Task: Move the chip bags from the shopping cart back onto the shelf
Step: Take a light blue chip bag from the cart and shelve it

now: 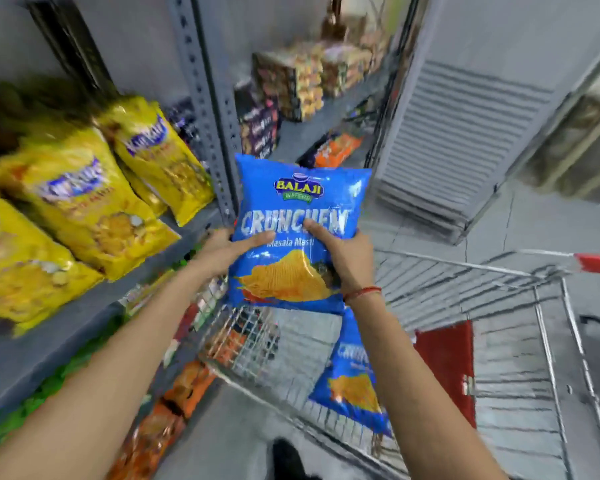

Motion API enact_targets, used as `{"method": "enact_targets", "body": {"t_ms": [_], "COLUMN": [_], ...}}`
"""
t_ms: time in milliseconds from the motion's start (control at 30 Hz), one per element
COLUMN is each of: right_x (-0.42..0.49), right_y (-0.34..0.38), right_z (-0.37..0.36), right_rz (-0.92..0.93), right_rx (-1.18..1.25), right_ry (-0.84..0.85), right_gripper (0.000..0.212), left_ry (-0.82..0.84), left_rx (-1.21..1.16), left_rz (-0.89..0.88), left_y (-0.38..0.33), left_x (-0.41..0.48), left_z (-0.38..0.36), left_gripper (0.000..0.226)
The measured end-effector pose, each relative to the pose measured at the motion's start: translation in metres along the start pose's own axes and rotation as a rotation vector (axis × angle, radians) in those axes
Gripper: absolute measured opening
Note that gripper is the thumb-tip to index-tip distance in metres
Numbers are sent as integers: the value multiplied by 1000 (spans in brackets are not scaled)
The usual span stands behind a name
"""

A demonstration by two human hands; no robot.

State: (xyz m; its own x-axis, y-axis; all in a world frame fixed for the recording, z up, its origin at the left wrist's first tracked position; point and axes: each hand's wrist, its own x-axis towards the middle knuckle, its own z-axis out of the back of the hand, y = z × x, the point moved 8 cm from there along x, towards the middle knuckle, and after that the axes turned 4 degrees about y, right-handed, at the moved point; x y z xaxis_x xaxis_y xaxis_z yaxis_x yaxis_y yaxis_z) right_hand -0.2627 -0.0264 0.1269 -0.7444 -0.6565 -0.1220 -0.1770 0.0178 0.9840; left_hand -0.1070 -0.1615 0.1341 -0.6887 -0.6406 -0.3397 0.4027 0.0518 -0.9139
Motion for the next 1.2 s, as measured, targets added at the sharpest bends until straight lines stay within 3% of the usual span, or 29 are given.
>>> {"method": "enact_targets", "body": {"t_ms": [67, 233, 333, 400, 500, 567, 667, 800, 900, 1067, 1200], "right_x": [-3, -23, -38, -46, -61, -69, -81, -92, -94, -89, -74], "right_y": [51, 179, 245, 283, 330, 352, 376, 390, 390, 381, 367], "right_z": [-15, -66, -102, -129, -174, -208, -260, -324, -365, -412, -437], "right_rz": [104, 336, 445, 507, 584, 623, 686, 723, 727, 698, 664], "right_rx": [4, 113, 148, 162, 186, 203, 187, 148, 133, 142, 100], "right_ry": [15, 141, 245, 323, 420, 484, 564, 653, 709, 752, 777], "right_gripper": [46, 28, 18, 24, 52, 54, 54, 44, 41, 25, 27], "left_ry": [-49, -186, -301, -390, -522, -611, -709, -833, -929, -1017, -1045], "left_rx": [20, 65, 81, 86, 90, 92, 84, 90, 82, 89, 106], "left_rz": [-99, -367, -485, -539, -631, -664, -671, -714, -700, -659, -592], "left_y": [-46, -158, -207, -232, -262, -273, -279, -278, -267, -255, -243], "left_x": [-18, -86, -130, -157, -200, -225, -255, -286, -296, -296, -284], "left_z": [22, 77, 120, 149, 190, 219, 259, 303, 335, 368, 381], "left_gripper": [35, 23, 42, 56, 55, 59, 66, 39, 53, 32, 24]}}
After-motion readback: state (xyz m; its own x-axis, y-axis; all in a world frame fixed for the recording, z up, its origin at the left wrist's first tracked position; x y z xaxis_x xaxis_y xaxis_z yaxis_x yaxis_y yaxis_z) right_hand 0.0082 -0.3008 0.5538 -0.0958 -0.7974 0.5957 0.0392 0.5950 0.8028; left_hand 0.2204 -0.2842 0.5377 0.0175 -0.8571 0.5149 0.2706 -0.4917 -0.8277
